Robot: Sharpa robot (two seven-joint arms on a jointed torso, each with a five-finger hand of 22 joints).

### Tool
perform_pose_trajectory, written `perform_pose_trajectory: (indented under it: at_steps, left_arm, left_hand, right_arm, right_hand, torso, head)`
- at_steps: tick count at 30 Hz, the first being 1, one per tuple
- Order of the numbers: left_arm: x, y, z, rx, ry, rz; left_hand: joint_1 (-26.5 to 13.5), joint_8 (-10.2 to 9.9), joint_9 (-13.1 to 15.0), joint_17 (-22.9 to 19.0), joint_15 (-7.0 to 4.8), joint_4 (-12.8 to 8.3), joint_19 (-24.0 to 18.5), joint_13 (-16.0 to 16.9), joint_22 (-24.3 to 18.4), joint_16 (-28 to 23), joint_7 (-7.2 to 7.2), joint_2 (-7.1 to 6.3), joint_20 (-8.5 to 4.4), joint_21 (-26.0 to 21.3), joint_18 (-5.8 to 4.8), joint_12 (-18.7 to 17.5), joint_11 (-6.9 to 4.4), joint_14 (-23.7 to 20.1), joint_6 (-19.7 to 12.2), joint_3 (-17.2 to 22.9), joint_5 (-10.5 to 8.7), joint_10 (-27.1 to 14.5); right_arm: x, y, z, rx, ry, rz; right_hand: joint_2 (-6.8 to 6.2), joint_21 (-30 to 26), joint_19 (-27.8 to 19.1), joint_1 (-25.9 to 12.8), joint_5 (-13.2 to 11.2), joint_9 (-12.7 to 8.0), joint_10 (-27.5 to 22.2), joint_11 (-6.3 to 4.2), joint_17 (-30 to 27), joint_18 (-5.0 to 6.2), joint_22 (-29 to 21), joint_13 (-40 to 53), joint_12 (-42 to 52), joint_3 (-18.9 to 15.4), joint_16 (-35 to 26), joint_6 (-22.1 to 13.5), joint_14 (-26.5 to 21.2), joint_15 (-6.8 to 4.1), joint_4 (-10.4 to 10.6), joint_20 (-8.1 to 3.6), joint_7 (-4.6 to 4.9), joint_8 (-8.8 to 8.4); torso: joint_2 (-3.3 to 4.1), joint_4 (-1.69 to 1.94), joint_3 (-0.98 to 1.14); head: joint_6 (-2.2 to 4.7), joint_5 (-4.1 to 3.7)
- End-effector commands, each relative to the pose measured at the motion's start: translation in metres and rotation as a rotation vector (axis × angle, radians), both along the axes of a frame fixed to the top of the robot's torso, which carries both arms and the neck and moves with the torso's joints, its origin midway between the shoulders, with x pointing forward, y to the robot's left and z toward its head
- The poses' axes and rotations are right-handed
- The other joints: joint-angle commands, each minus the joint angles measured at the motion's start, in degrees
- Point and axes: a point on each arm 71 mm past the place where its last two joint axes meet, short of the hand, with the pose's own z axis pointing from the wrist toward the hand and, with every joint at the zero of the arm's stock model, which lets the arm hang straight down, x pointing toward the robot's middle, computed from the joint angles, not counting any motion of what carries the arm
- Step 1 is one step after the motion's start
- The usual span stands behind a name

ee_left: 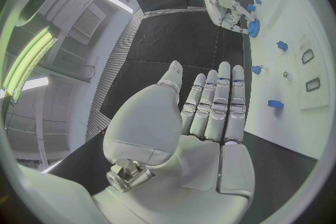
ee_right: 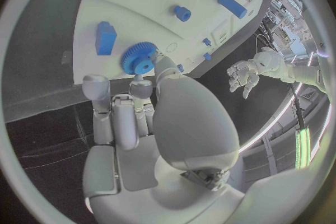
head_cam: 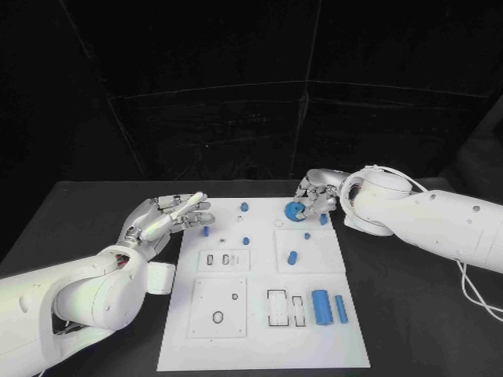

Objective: Assemble the parts on the task board

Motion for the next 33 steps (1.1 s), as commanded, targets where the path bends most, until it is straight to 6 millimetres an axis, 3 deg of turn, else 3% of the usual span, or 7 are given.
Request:
perform_pose_trajectory:
  at_steps: [1,13,20,25,33]
  left_arm:
    - [0.0,-0.0016,0.0016,-0.005,-0.011,-0.016]
    - [0.0006,-0.0016,0.0013,-0.005,-0.01,-0.017]
    - [0.0011,-0.0014,0.001,-0.004,-0.009,-0.017]
    - [0.0009,-0.0022,0.0009,-0.005,-0.007,-0.021]
    - [0.0011,-0.002,0.0008,-0.005,-0.007,-0.02]
  left_hand:
    - [0.5,-0.23,-0.04,0.05,0.32,-0.34,0.42,-0.04,-0.09,-0.14,0.25,0.28,0.17,-0.23,0.8,-0.27,0.1,0.25,0.13,0.11,0.11,0.02]
    - [0.5,-0.23,-0.04,0.05,0.32,-0.34,0.42,-0.04,-0.09,-0.14,0.25,0.28,0.17,-0.23,0.8,-0.27,0.1,0.25,0.13,0.11,0.11,0.02]
    - [0.5,-0.23,-0.04,0.05,0.32,-0.34,0.42,-0.04,-0.09,-0.14,0.25,0.28,0.17,-0.23,0.8,-0.27,0.1,0.25,0.13,0.11,0.11,0.02]
    - [0.51,-0.26,-0.03,0.06,0.31,-0.42,0.44,-0.03,-0.12,-0.21,0.26,0.3,0.18,-0.26,0.8,-0.31,0.1,0.29,0.15,0.12,0.11,0.05]
    - [0.51,-0.26,-0.03,0.06,0.31,-0.42,0.44,-0.03,-0.12,-0.21,0.26,0.3,0.18,-0.26,0.8,-0.31,0.1,0.29,0.15,0.12,0.11,0.05]
  right_arm:
    - [0.0007,0.001,0.0001,-0.019,-0.005,0.007]
    - [0.0033,0.0034,-0.0021,-0.041,-0.027,0.004]
    - [0.0028,0.0052,-0.0034,-0.062,-0.036,0.007]
    - [0.0025,0.0047,-0.004,-0.068,-0.036,0.007]
    - [-0.0001,0.0085,-0.002,-0.053,-0.057,0.019]
  right_hand:
    - [0.09,0.39,0.42,0.73,0.28,0.06,0.57,-0.02,0.96,-1.02,0.08,0.14,0.42,0.11,0.28,0.47,3.53,0.19,-0.03,0.07,0.14,0.35]
    - [0.87,0.55,0.56,1.55,0.26,0.0,0.7,-0.06,1.54,-1.05,0.3,1.36,1.47,0.74,0.61,0.72,3.6,0.16,-0.52,0.04,0.13,0.61]
    - [2.68,0.87,0.82,5.19,-3.74,-0.07,0.44,-0.15,2.21,-1.11,0.74,2.71,2.36,4.79,1.01,2.14,3.62,0.05,-3.05,-0.11,0.17,1.3]
    - [2.58,1.05,0.89,5.41,-4.78,-0.2,0.44,-0.24,2.38,-1.15,0.97,3.08,2.57,7.47,1.11,3.19,3.61,0.03,-3.93,-0.13,0.1,1.48]
    - [2.09,1.45,1.19,4.05,-4.24,-0.24,1.56,-0.58,2.75,-1.23,1.57,4.86,3.98,10.94,1.3,5.19,3.66,-0.22,-4.4,-0.3,-0.33,1.84]
  torso:
    - [0.04,0.03,0.01]
    - [0.04,0.03,0.02]
    - [0.01,0.01,0.0]
    - [0.01,0.01,-0.01]
    - [-0.02,0.05,0.01]
  head:
    - [-0.16,0.06]
    - [-0.38,0.1]
    - [-0.54,0.02]
    - [-0.65,0.09]
    - [-0.73,0.14]
